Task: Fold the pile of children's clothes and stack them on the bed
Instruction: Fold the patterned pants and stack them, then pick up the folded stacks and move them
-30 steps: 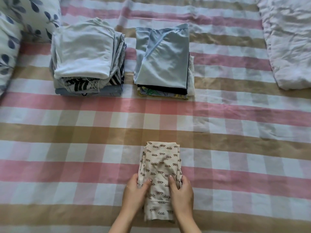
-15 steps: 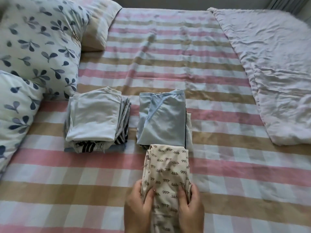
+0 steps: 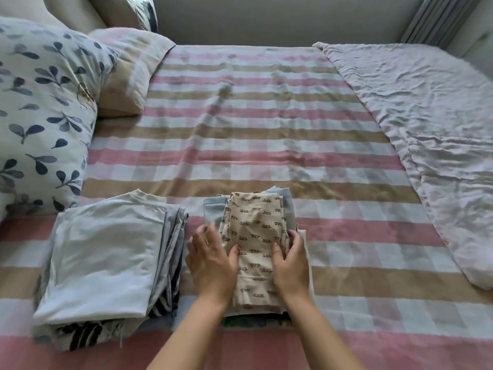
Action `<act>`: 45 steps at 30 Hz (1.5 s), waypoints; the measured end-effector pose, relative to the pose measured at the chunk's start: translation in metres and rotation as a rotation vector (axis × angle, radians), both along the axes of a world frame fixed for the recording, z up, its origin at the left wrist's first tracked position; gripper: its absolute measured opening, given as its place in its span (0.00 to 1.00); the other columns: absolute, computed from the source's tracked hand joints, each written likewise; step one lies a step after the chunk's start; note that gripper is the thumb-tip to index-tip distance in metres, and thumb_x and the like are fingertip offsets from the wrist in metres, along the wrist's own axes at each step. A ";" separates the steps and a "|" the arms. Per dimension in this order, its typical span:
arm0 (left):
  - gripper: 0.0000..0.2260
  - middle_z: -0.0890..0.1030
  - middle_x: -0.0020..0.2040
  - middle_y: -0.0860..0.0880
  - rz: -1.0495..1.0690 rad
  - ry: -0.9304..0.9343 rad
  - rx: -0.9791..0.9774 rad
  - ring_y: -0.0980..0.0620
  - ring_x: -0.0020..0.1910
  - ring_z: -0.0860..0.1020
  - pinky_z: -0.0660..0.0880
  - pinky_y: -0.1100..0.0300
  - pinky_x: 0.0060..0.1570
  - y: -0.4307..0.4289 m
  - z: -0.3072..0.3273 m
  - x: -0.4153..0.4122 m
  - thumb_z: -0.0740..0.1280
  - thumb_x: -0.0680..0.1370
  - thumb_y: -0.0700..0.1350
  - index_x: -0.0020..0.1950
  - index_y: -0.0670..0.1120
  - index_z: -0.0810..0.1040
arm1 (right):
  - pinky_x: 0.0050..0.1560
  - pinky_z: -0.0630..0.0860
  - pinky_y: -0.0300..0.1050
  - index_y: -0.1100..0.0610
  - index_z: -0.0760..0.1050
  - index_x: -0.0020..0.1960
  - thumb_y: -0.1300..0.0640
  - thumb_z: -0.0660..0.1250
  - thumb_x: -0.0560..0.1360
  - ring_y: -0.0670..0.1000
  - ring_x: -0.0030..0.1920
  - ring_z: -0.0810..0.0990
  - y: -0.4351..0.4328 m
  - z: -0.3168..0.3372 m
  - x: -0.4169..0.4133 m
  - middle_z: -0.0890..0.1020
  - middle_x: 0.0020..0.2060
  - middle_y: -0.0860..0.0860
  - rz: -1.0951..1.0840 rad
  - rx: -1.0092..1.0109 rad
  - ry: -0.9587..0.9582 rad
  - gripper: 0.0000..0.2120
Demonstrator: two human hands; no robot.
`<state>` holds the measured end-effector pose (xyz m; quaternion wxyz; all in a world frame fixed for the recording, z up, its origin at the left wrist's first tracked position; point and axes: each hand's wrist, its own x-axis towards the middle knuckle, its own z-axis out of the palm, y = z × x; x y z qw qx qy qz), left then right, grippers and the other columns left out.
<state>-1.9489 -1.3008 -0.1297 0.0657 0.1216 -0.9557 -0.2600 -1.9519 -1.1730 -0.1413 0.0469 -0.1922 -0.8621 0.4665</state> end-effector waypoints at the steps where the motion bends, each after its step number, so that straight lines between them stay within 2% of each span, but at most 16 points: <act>1: 0.25 0.70 0.66 0.40 -0.075 0.111 -0.093 0.42 0.66 0.65 0.63 0.47 0.62 0.002 0.000 0.000 0.68 0.73 0.43 0.68 0.42 0.68 | 0.55 0.70 0.44 0.59 0.69 0.64 0.61 0.64 0.76 0.51 0.57 0.70 -0.001 0.001 0.000 0.74 0.55 0.51 -0.008 0.123 0.107 0.17; 3: 0.26 0.61 0.74 0.43 -0.287 0.164 -0.226 0.48 0.74 0.52 0.46 0.47 0.70 0.008 0.001 -0.006 0.62 0.74 0.40 0.73 0.47 0.63 | 0.65 0.63 0.48 0.58 0.67 0.68 0.60 0.62 0.74 0.52 0.66 0.65 -0.006 0.003 -0.007 0.70 0.66 0.54 0.106 0.340 0.298 0.22; 6: 0.25 0.31 0.73 0.55 -0.379 -0.093 -0.311 0.53 0.70 0.26 0.25 0.41 0.64 0.008 -0.010 -0.033 0.50 0.81 0.51 0.72 0.59 0.38 | 0.72 0.42 0.44 0.48 0.56 0.74 0.54 0.55 0.77 0.50 0.76 0.46 -0.013 0.001 -0.030 0.48 0.74 0.47 0.439 0.458 0.173 0.26; 8: 0.23 0.28 0.70 0.58 -0.341 -0.233 -0.276 0.53 0.70 0.26 0.32 0.35 0.65 0.005 -0.023 -0.047 0.45 0.81 0.56 0.70 0.61 0.34 | 0.68 0.29 0.43 0.44 0.44 0.75 0.50 0.49 0.81 0.49 0.75 0.36 -0.010 -0.016 -0.045 0.35 0.71 0.44 0.503 0.589 0.059 0.25; 10: 0.23 0.29 0.69 0.59 -0.316 -0.298 -0.191 0.52 0.74 0.34 0.44 0.34 0.68 0.006 -0.036 -0.052 0.44 0.80 0.58 0.71 0.62 0.35 | 0.67 0.25 0.44 0.43 0.40 0.75 0.48 0.45 0.81 0.50 0.74 0.33 -0.006 -0.035 -0.052 0.33 0.71 0.44 0.532 0.651 0.014 0.24; 13: 0.22 0.33 0.72 0.59 -0.293 -0.254 -0.109 0.52 0.75 0.37 0.52 0.41 0.72 0.004 -0.054 -0.049 0.42 0.79 0.60 0.69 0.63 0.35 | 0.71 0.33 0.47 0.45 0.50 0.75 0.46 0.46 0.80 0.55 0.75 0.42 -0.008 -0.046 -0.052 0.46 0.75 0.47 0.513 0.603 0.002 0.24; 16: 0.24 0.38 0.73 0.61 -0.285 -0.182 -0.047 0.54 0.74 0.38 0.50 0.48 0.73 0.004 -0.065 -0.048 0.36 0.73 0.63 0.69 0.63 0.38 | 0.67 0.52 0.52 0.50 0.69 0.69 0.48 0.50 0.76 0.57 0.70 0.66 -0.010 -0.046 -0.052 0.69 0.69 0.52 0.491 0.650 0.023 0.24; 19: 0.24 0.38 0.73 0.62 -0.274 -0.184 -0.026 0.54 0.75 0.39 0.50 0.50 0.73 0.003 -0.067 -0.050 0.36 0.73 0.63 0.69 0.64 0.39 | 0.66 0.53 0.52 0.50 0.72 0.66 0.48 0.51 0.75 0.56 0.67 0.71 -0.011 -0.043 -0.052 0.73 0.67 0.52 0.485 0.662 -0.002 0.23; 21: 0.22 0.39 0.75 0.59 -0.282 -0.199 -0.051 0.52 0.75 0.38 0.49 0.48 0.73 0.003 -0.064 -0.052 0.43 0.79 0.60 0.70 0.63 0.38 | 0.68 0.47 0.50 0.50 0.67 0.70 0.49 0.52 0.77 0.57 0.70 0.65 -0.011 -0.041 -0.053 0.66 0.71 0.51 0.491 0.646 -0.013 0.22; 24: 0.28 0.31 0.73 0.59 -0.289 -0.195 -0.019 0.54 0.73 0.32 0.41 0.45 0.72 -0.002 -0.049 -0.050 0.50 0.80 0.58 0.70 0.60 0.31 | 0.71 0.32 0.46 0.45 0.42 0.74 0.46 0.50 0.80 0.50 0.76 0.41 -0.006 -0.038 -0.053 0.37 0.73 0.45 0.541 0.557 0.038 0.27; 26: 0.36 0.27 0.71 0.59 -0.201 -0.143 0.119 0.57 0.71 0.28 0.39 0.45 0.71 -0.008 -0.039 -0.042 0.54 0.77 0.63 0.70 0.59 0.29 | 0.73 0.38 0.46 0.46 0.42 0.74 0.40 0.52 0.76 0.48 0.75 0.40 0.003 -0.032 -0.041 0.42 0.75 0.46 0.437 0.444 0.098 0.32; 28: 0.47 0.32 0.74 0.54 -0.046 -0.198 0.381 0.54 0.73 0.34 0.43 0.43 0.72 -0.017 -0.033 -0.032 0.60 0.69 0.69 0.72 0.56 0.29 | 0.74 0.44 0.46 0.51 0.46 0.75 0.30 0.53 0.70 0.50 0.75 0.46 0.014 -0.026 -0.026 0.50 0.75 0.49 0.208 0.308 0.097 0.42; 31: 0.58 0.53 0.76 0.41 0.130 -0.455 0.702 0.43 0.74 0.53 0.56 0.41 0.71 -0.025 -0.031 -0.022 0.68 0.58 0.67 0.75 0.46 0.39 | 0.73 0.53 0.52 0.56 0.43 0.76 0.27 0.61 0.63 0.54 0.74 0.51 0.028 -0.030 -0.008 0.53 0.75 0.55 0.052 0.026 -0.213 0.54; 34: 0.57 0.62 0.71 0.39 0.164 -0.524 0.636 0.40 0.69 0.63 0.63 0.43 0.67 -0.027 -0.034 -0.021 0.70 0.56 0.72 0.73 0.40 0.54 | 0.72 0.55 0.54 0.56 0.42 0.76 0.31 0.66 0.62 0.57 0.74 0.53 0.034 -0.038 -0.003 0.55 0.74 0.57 0.061 -0.107 -0.378 0.56; 41: 0.57 0.72 0.64 0.40 0.107 -0.516 0.682 0.42 0.63 0.72 0.69 0.45 0.63 -0.028 -0.045 -0.027 0.66 0.48 0.74 0.67 0.38 0.65 | 0.72 0.48 0.53 0.58 0.45 0.76 0.29 0.65 0.63 0.57 0.73 0.47 0.031 -0.048 -0.008 0.50 0.74 0.56 -0.022 0.022 -0.469 0.55; 45: 0.51 0.79 0.58 0.43 0.063 -0.478 0.812 0.45 0.56 0.77 0.73 0.47 0.61 -0.028 -0.048 -0.027 0.70 0.51 0.71 0.64 0.40 0.70 | 0.69 0.60 0.54 0.61 0.54 0.73 0.28 0.65 0.62 0.60 0.69 0.61 0.030 -0.050 -0.011 0.64 0.69 0.60 -0.032 0.011 -0.458 0.53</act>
